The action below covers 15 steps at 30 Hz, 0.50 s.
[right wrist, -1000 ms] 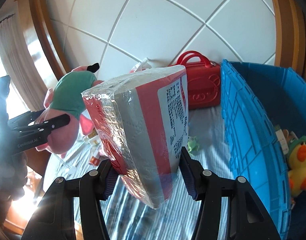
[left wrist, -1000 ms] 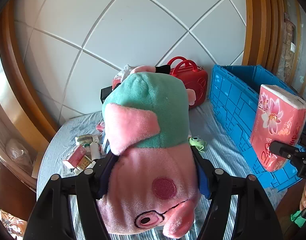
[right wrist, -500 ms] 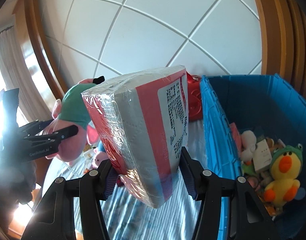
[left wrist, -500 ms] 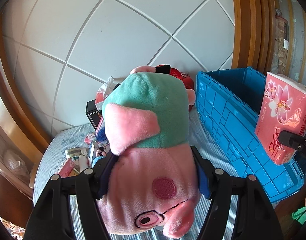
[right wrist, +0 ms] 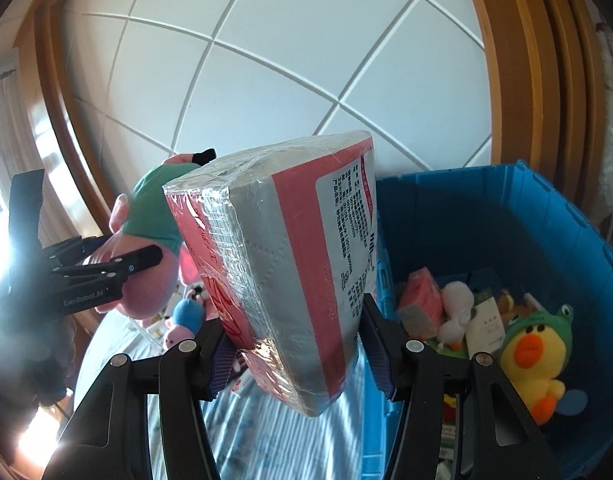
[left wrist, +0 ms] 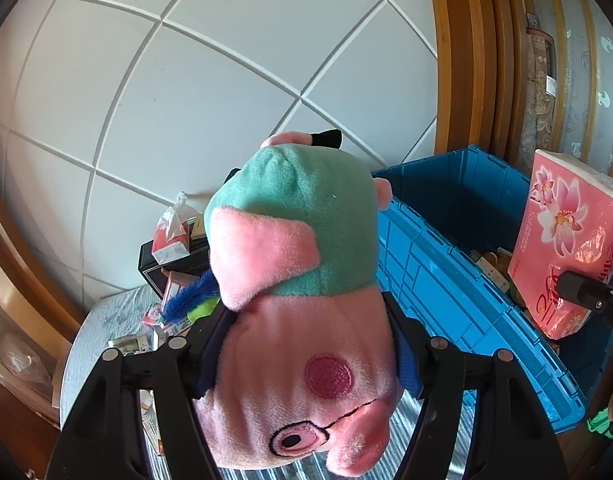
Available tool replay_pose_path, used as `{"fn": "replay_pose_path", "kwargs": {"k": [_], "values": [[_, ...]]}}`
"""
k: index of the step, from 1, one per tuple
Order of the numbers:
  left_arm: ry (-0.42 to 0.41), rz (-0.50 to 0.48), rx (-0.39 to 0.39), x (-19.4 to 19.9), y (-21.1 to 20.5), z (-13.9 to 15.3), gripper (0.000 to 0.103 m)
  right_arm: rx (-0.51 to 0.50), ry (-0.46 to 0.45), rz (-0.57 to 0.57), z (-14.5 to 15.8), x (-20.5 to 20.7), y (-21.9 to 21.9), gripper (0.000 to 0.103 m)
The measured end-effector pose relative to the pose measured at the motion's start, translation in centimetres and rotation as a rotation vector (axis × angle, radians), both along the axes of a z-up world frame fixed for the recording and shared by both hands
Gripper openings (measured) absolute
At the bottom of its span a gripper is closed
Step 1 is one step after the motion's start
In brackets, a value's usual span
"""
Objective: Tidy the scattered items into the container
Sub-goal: 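Carry the pig plush with the left gripper while the right carries the tissue pack to the bin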
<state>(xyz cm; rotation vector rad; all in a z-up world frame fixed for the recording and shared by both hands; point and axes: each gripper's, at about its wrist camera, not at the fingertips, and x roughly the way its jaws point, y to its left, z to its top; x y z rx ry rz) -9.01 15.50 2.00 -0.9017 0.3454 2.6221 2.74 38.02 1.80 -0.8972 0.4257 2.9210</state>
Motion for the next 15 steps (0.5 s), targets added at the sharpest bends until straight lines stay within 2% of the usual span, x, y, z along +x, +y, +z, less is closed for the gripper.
{"fn": "replay_pose_path", "kwargs": {"k": [15], "values": [[0.031, -0.135, -0.011, -1.7, 10.6, 1.9, 0.068, 0.000, 0.019, -0.114, 0.3, 2.8, 6.3, 0.055]]}}
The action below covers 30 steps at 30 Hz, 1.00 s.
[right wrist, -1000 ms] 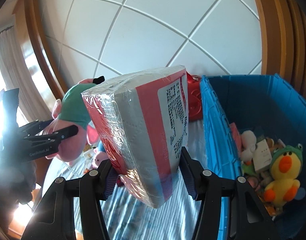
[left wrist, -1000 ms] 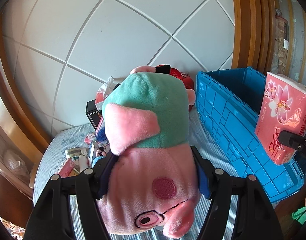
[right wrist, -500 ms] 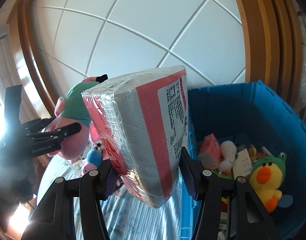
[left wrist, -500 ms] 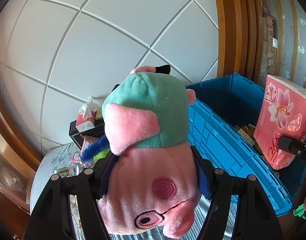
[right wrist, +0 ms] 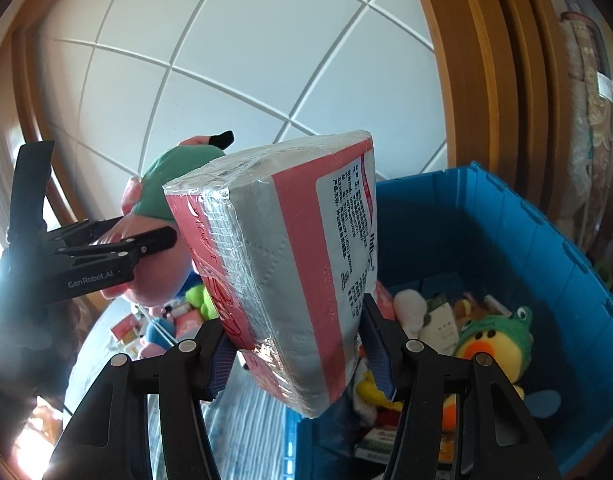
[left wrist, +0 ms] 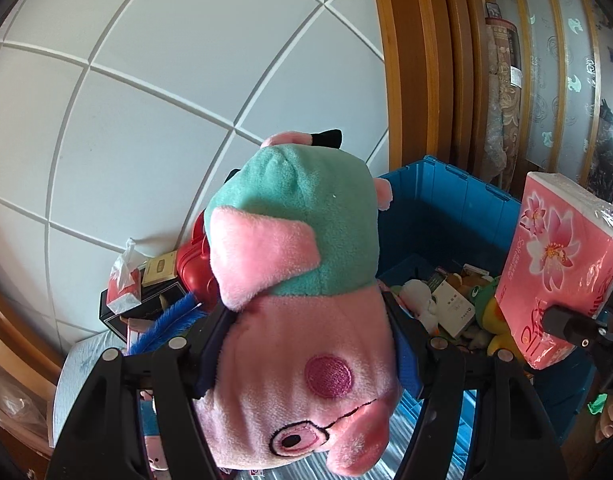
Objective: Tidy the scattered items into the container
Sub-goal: 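Carry the pig plush with the left gripper while the right carries the tissue pack to the bin, then open both grippers to drop the pig plush and tissue pack into the bin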
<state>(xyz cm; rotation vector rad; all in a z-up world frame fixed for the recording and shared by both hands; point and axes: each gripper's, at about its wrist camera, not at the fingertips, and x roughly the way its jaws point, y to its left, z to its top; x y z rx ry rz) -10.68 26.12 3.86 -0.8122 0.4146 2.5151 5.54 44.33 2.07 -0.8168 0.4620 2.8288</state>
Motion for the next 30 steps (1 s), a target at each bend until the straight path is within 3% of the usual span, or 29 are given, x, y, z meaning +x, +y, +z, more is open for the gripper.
{"fn": "replay_pose_path", "kwargs": {"k": [17, 30], "values": [[0.000, -0.165, -0.041, -0.6, 10.8, -1.2, 0.068, -0.016, -0.030, -0.128, -0.8, 3.3, 5.9, 0.055], [0.007, -0.205, -0.078, -2.1, 15.2, -1.9, 0.068, -0.031, -0.066, -0.186, -2.1, 3.3, 8.8, 0.055]]}}
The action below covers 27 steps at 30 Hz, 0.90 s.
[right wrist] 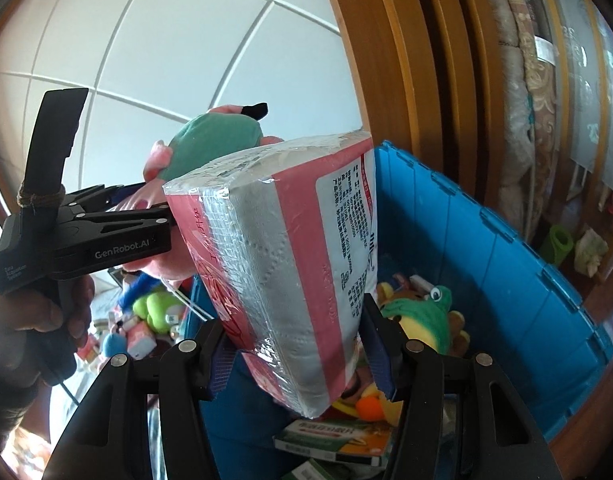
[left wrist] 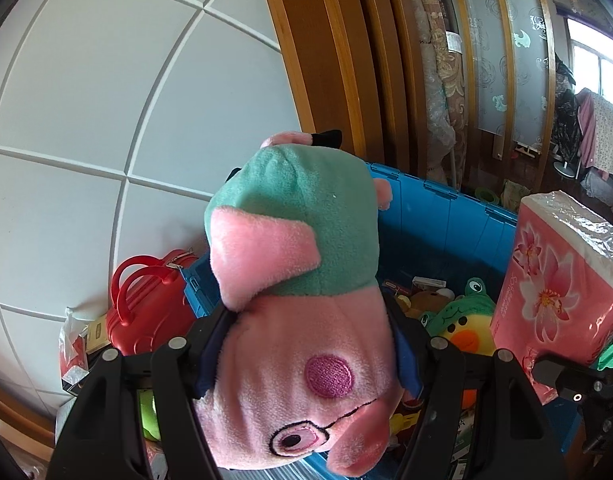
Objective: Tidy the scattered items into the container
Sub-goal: 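Open both grippers to drop the pig plush and tissue pack into the bin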
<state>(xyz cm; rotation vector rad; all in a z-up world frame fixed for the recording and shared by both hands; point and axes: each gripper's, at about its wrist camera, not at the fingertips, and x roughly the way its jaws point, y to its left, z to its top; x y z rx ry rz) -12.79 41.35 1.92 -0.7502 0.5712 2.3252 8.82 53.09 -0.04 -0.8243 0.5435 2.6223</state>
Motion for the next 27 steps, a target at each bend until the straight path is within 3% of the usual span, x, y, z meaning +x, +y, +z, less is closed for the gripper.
{"fn": "replay_pose_path", "kwargs": {"k": [3, 4, 6, 7, 9, 27], "values": [[0.003, 0.003, 0.000, -0.5, 0.4, 0.1, 0.070, 0.002, 0.006, -0.004, 0.1, -0.1, 0.2, 0.061], [-0.002, 0.001, 0.002, -0.7, 0.5, 0.1, 0.075, 0.012, 0.009, -0.011, 0.2, -0.1, 0.3, 0.064], [-0.002, 0.009, 0.017, -1.0, 0.5, 0.4, 0.079, 0.040, 0.013, -0.025, 0.5, -0.2, 0.2, 0.101], [0.006, 0.028, 0.024, -1.1, 0.3, 0.7, 0.090, 0.047, 0.020, -0.031, 0.7, 0.0, 0.0, 0.103], [0.002, 0.059, 0.039, -1.5, -0.4, 1.0, 0.102, 0.039, 0.030, -0.029, 0.8, 0.0, 0.1, 0.103], [-0.019, 0.144, 0.057, -1.4, -7.1, 0.6, 0.102, 0.036, 0.006, 0.011, 0.6, -1.1, -2.7, 0.103]]}}
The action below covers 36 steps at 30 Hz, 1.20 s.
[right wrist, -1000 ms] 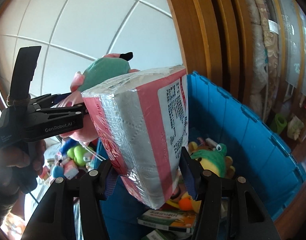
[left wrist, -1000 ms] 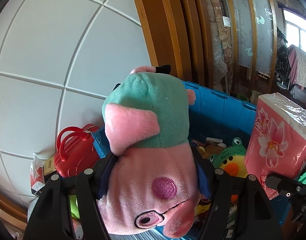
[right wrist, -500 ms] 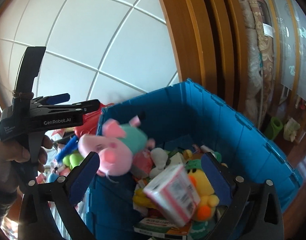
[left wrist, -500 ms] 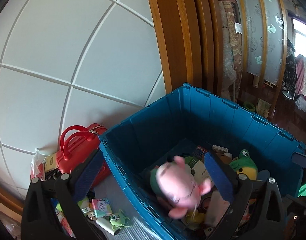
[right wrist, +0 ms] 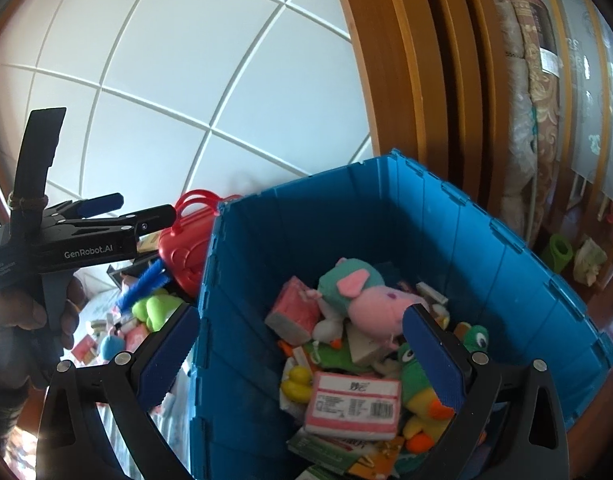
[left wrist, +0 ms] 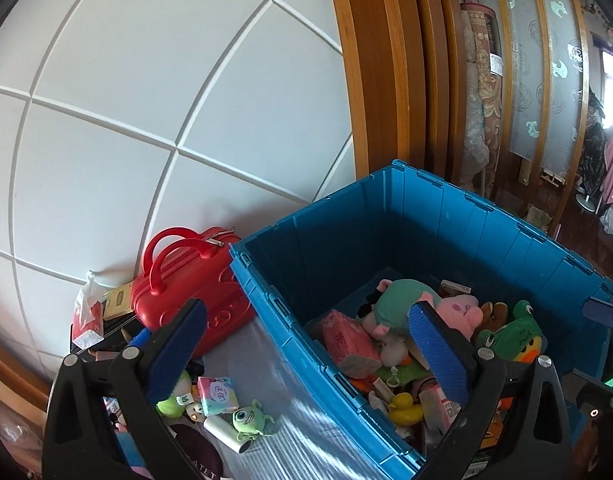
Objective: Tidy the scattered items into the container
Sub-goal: 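Open both grippers to drop the pig plush and tissue pack into the bin, then withdraw both grippers from the bin back toward the pile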
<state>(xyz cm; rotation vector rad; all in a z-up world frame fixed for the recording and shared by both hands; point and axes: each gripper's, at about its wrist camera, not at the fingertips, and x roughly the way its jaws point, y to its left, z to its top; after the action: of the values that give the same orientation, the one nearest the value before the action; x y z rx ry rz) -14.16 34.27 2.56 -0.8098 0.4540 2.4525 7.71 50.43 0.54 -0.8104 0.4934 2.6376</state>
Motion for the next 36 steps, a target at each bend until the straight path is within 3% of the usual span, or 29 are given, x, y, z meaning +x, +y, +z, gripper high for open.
{"fn": "replay_pose_path", "kwargs": {"k": [10, 24, 36], "values": [[-0.019, 0.102, -0.001, 0.7, -6.0, -1.0, 0.102, 0.010, -0.042, 0.061, -0.5, -1.5, -3.8, 0.103], [-0.076, 0.210, 0.008, 0.5, -17.2, -3.7, 0.102, 0.035, -0.094, 0.167, -1.2, -5.9, -12.8, 0.103], [-0.200, 0.310, -0.028, -0.7, -29.0, -10.3, 0.102, 0.029, -0.184, 0.265, -4.9, -11.2, -21.9, 0.103]]}}
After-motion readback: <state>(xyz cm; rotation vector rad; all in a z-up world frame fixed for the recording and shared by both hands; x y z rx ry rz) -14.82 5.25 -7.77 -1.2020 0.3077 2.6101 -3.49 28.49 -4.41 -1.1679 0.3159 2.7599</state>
